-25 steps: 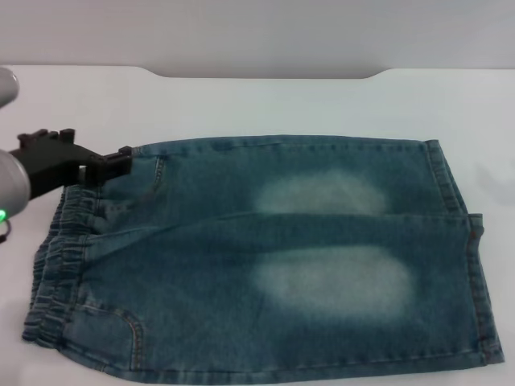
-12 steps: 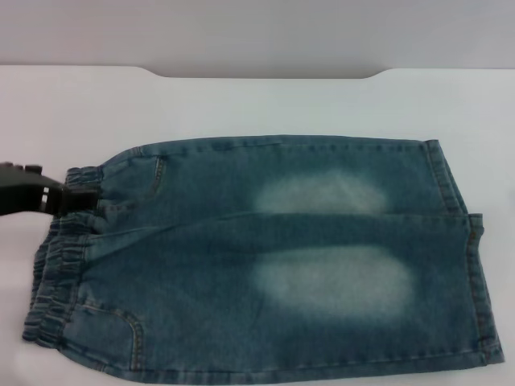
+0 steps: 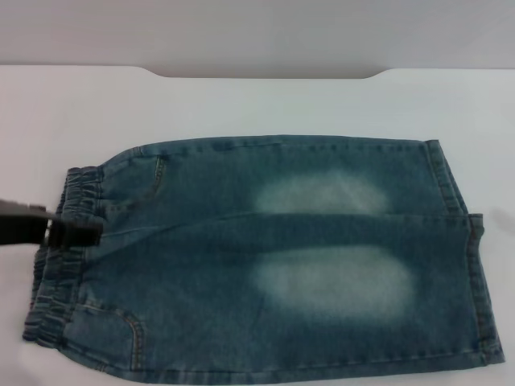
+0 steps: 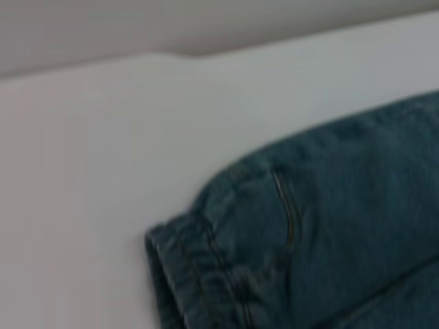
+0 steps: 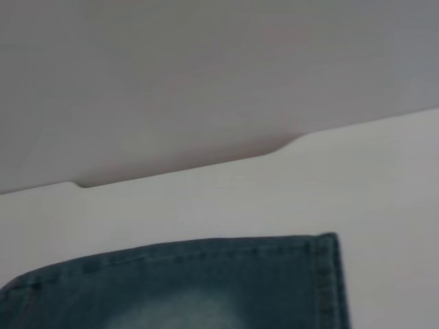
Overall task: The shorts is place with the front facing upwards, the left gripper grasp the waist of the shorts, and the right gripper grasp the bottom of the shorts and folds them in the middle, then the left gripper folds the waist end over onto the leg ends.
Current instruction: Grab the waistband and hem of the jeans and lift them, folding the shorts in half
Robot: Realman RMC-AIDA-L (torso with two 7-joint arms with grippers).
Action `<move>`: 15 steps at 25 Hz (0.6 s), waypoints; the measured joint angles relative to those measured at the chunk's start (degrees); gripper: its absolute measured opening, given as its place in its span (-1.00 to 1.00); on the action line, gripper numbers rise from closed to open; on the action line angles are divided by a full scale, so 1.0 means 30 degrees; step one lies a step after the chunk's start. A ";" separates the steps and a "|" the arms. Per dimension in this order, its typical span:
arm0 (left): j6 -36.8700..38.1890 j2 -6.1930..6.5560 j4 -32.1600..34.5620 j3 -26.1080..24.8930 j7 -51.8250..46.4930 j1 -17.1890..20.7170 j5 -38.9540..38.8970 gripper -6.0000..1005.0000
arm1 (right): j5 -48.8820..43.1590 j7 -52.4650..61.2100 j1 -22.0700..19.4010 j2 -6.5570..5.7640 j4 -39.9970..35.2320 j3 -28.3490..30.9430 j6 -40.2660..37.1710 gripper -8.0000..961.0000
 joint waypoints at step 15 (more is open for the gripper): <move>-0.4601 -0.0004 0.0213 0.1004 -0.2317 -0.1016 0.2227 0.67 | -0.1059 -0.0350 -0.0035 0.0046 0.0077 0.1194 0.0004 0.36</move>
